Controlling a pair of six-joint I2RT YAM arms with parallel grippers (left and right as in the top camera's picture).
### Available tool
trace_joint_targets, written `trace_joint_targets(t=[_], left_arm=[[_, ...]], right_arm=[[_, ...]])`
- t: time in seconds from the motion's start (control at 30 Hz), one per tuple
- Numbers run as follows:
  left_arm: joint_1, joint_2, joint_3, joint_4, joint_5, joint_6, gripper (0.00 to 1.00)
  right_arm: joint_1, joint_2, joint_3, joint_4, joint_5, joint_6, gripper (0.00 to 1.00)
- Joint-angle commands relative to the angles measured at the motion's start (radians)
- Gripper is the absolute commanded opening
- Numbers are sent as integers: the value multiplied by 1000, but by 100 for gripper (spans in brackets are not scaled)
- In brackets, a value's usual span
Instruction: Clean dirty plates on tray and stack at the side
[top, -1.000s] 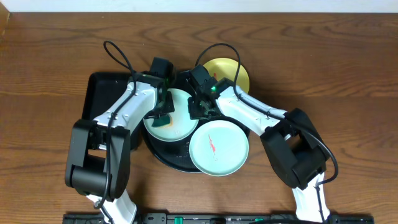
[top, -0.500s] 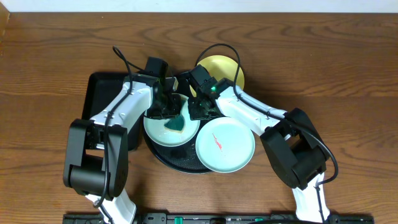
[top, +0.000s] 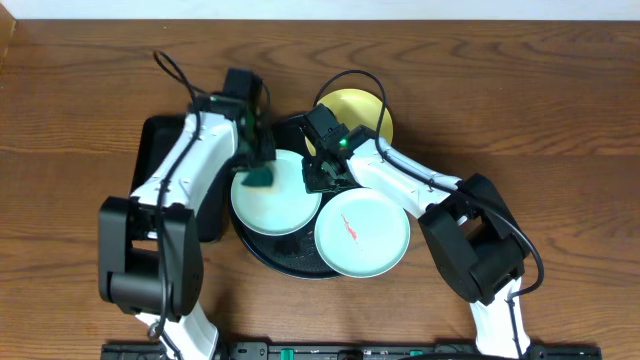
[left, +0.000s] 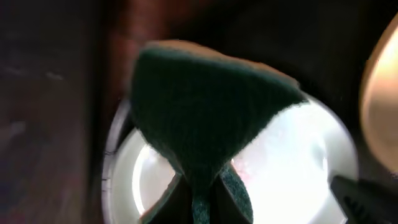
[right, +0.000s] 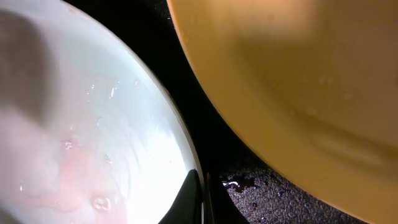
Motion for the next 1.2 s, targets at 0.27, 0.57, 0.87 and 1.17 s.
trace_joint_targets(t=[0.27,0.57,0.87,1.17], left_arm=[[148,-161,151,-143,-89,-20,7],[380,-175,148,-204,-88,-13,8],[425,-175,148,-205,-88,-13,7],[425,-175,148,-205,-88,-13,7]], right_arm=[[13,69,-1,26,-1,-8,1],[15,91,0,64,-27,-60,1],[5,7,27,47,-97,-123,1],[19,-135,27,2,163,-204,1]])
